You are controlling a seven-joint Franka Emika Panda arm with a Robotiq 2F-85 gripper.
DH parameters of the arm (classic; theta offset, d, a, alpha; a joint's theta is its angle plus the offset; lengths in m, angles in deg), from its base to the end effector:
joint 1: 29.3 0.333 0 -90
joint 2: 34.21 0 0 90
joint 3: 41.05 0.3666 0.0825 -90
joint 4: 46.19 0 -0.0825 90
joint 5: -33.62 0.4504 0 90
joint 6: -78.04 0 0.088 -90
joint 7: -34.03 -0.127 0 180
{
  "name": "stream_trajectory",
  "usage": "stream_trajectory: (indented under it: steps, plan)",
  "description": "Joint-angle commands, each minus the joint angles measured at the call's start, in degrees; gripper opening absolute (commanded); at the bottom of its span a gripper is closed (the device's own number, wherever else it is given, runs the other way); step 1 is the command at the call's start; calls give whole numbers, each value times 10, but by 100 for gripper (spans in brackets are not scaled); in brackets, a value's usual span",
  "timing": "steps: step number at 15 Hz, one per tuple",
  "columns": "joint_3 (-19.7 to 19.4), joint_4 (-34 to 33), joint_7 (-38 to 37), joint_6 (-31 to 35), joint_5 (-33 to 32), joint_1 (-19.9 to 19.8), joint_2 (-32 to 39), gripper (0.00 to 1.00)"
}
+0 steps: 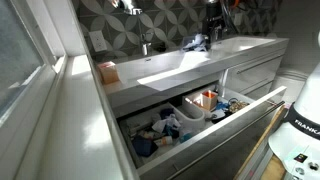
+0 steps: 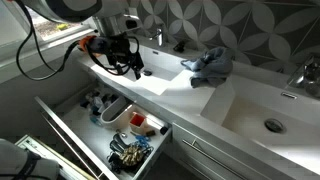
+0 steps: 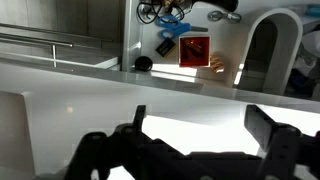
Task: Pick up one white handkerchief from the open drawer and put it on the bathroom counter
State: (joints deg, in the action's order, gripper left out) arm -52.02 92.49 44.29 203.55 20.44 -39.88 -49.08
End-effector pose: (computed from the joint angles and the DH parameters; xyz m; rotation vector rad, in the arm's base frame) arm 0.4594 -0.1944 0.4003 2.9978 -0.0900 -0.0163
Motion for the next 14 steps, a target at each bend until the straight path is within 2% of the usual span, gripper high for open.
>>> stream_trajectory:
  steps: [1, 9, 14]
  plan:
    - [0, -1, 0, -1, 0, 0, 0, 100]
    - [0, -1, 0, -1, 0, 0, 0, 100]
    - [48, 62, -2, -14, -11, 35, -90, 100]
